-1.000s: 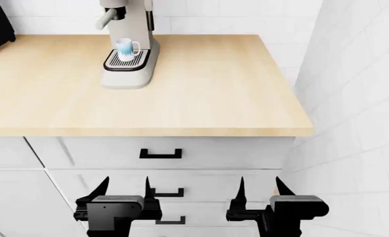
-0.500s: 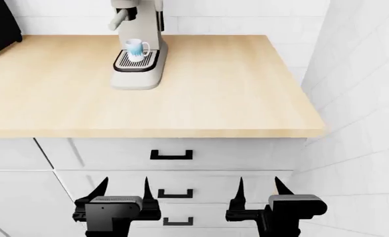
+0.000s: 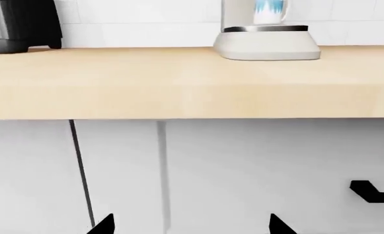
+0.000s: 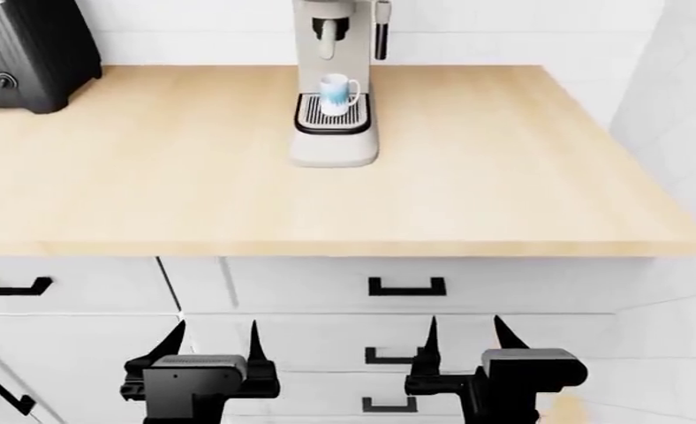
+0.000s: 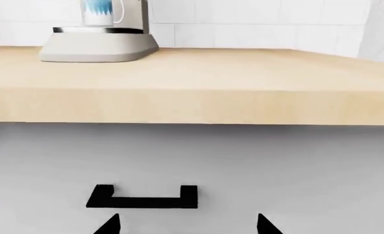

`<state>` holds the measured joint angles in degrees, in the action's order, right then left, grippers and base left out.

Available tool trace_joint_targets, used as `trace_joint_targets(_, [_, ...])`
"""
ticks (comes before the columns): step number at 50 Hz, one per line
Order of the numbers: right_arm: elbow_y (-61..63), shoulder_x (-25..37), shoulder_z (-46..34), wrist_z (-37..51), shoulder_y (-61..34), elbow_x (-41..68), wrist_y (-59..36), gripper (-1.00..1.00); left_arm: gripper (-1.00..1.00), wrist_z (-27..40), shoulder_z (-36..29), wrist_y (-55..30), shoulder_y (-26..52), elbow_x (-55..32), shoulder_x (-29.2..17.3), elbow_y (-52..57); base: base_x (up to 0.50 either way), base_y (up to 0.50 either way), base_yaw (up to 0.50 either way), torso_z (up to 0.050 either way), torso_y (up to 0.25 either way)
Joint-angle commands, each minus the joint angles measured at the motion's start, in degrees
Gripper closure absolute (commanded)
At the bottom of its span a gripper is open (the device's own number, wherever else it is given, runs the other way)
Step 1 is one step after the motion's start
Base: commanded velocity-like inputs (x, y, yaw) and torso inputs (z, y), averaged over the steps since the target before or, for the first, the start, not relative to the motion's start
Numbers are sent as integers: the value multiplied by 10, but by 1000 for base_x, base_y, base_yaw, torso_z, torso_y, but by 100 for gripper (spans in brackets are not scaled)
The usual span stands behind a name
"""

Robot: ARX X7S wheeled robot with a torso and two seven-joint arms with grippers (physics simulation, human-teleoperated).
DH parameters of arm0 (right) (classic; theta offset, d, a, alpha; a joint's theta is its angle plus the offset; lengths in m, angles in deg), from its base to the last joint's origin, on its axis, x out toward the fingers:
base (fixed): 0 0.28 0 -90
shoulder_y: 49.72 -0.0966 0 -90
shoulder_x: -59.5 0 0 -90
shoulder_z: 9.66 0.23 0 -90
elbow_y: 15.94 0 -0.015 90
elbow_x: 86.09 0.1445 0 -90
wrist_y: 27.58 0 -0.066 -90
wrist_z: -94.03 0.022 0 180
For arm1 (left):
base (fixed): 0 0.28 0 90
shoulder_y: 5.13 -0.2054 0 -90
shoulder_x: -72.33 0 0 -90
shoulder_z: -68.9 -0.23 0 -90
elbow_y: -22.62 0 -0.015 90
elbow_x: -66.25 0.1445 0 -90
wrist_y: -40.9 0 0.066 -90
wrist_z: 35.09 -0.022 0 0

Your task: Press the button on the coffee machine to serve coffee.

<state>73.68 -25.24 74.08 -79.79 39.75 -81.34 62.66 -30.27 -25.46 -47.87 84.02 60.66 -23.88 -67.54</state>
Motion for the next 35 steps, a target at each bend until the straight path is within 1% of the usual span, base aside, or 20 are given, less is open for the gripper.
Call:
trace_joint_targets(1, [-3,6,-7,11,-1,6,6,-100,-100,14,-13,-1,6,5,-2,-5,62,500,0,0,0])
trace_joint_targets(4, [-3,8,-10,13,-2,7,5,-100,-100,18,-17,-3,9,6,-1,-6,33,411,0,0,0])
trace_joint_targets(17, [0,16,-18,22,0,12,4,-100,-100,36,-34,-16,15,19,-5,-7,0,0,0,0,0])
trace_joint_targets(22, [0,17,-21,24,-1,15,5,-100,-100,31,-27,-5,12,-3,-6,-6,0,0,0,0,0])
trace_joint_targets(35, [-1,23,-30,30,-2,17,4,-100,-100,39,-33,2,12,-4,-14,-4,0,0,0,0,0])
